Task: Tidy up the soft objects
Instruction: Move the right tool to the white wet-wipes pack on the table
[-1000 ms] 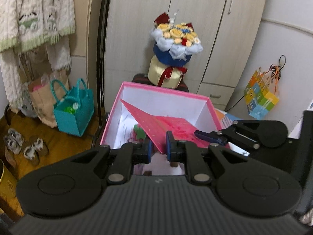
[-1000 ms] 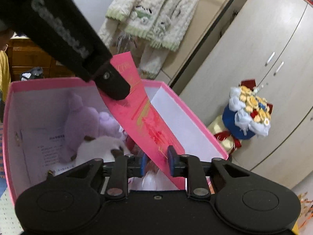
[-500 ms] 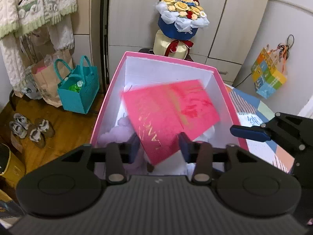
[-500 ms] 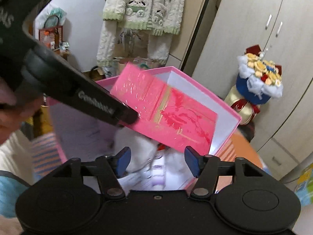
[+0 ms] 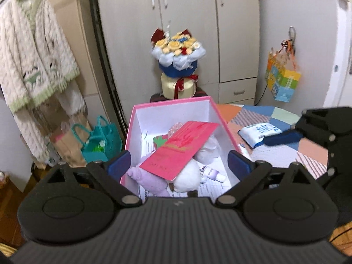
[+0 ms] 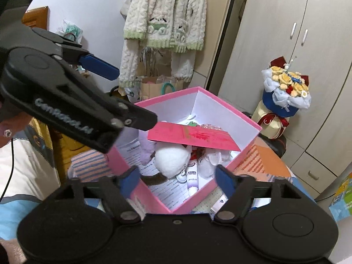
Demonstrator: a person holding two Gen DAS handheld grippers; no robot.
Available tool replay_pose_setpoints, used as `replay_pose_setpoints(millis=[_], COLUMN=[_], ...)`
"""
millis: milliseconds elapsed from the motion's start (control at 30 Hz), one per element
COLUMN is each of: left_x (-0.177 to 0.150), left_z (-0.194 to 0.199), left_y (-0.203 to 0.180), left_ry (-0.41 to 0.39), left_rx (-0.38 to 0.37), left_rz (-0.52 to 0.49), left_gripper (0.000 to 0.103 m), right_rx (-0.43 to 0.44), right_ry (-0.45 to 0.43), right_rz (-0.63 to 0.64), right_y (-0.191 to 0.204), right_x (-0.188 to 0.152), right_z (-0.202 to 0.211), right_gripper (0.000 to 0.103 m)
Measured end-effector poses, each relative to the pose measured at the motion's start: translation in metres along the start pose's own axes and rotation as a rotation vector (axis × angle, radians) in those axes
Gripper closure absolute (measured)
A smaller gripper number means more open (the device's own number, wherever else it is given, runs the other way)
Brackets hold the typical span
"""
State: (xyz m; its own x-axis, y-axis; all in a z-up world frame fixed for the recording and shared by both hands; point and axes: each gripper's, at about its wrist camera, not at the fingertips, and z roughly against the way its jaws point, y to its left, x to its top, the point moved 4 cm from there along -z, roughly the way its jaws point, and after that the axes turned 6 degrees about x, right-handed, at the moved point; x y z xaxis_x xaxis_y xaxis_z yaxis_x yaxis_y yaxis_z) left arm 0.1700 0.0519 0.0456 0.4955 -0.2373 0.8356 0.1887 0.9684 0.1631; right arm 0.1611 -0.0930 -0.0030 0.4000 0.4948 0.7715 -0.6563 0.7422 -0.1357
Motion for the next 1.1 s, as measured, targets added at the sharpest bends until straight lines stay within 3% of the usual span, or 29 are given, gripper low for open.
replay_pose_setpoints(millis=[167,300,533,767,967,1100], left_x=[-0.004,-0.009,-0.019,-0.025,-0.022,-0.016], left_z=[0.027,0.047,0.060,0.053,0.032,-0.002], left_y=[-0.018,-0.034,-0.065,-0.107,-0.141,-0.159], left_ry=[-0.014,-0.024,-0.054,-0.072,-0.105,-0.071], left_rx=[-0.042,-0.104,-0.203,-0.322,-0.416,-0.439], left_rz=[-0.060,-0.091,-0.088,-0.093,-0.049,0.009], left_gripper=[0.007,0.006,0.003,0.003,0.003,0.003], right_rx=[0.001,0.081,0.042,0.059,-0.025,-0.091], right_ry=[-0.037,-0.038,-0.050,-0.130,-0.119,-0.129], right_rz=[-0.015,-0.020,-0.135,-0.265,-0.306,-0.291], right_y=[-0.001,-0.003,-0.031,-0.065,-0.100,-0.120], right_x=[-0.009,-0.026,-0.068,-0.118,-0.149,-0.158], right_z=[0.032,0.058,0.095,0.116,0.107,0.095], right_gripper=[0.017,0.014,0.010,0.009,0.009,0.009])
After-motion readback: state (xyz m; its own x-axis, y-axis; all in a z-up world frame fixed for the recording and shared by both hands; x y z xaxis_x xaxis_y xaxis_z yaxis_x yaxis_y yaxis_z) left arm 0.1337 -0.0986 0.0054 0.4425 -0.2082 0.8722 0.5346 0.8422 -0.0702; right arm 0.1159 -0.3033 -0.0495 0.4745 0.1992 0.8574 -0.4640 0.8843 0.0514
